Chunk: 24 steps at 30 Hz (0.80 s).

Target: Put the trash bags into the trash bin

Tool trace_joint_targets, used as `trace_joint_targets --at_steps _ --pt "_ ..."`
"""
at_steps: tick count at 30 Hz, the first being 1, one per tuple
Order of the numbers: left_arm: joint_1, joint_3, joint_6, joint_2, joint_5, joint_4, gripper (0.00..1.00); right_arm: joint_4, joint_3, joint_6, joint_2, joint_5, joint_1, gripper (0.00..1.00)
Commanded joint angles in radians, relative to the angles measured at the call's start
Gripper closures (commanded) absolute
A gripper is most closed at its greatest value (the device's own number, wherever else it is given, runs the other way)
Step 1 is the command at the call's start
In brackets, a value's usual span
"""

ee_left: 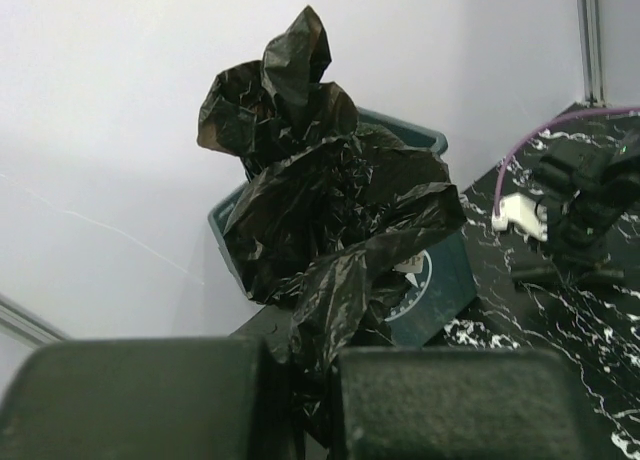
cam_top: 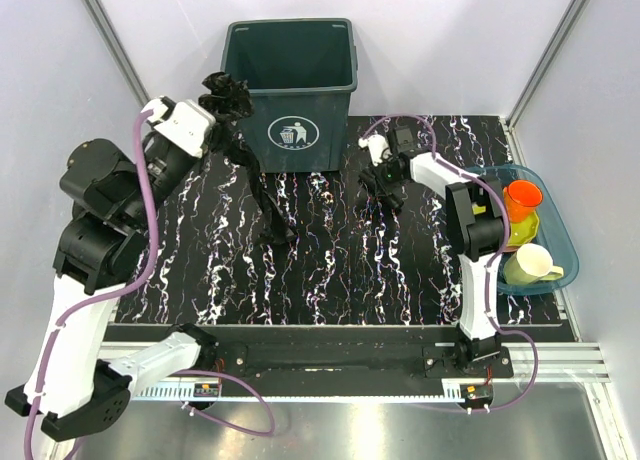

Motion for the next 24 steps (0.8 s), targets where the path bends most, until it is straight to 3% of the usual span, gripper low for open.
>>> trace_joint_targets --at_steps 1,8,21,24 --pt "0.011 -0.025 -0.026 -0.002 0.01 0.002 1.0 -0.054 0.016 0.092 -0.057 0.072 -0.129 0.89" --pt "0.031 -0.088 -0.069 -0.015 0.014 0.025 1.0 -0.154 0.217 0.118 0.042 0.148 -0.266 0.99" --pt "0.06 -0.111 -0.101 -0.019 0.04 0.037 1.0 -0.133 0.038 0.267 -0.087 0.226 -0.249 0.99" --pt "0.061 -0.118 -0.109 -0.021 0.044 0.039 1.0 -0.111 -0.022 0.27 -0.119 0.272 -0.231 0.92"
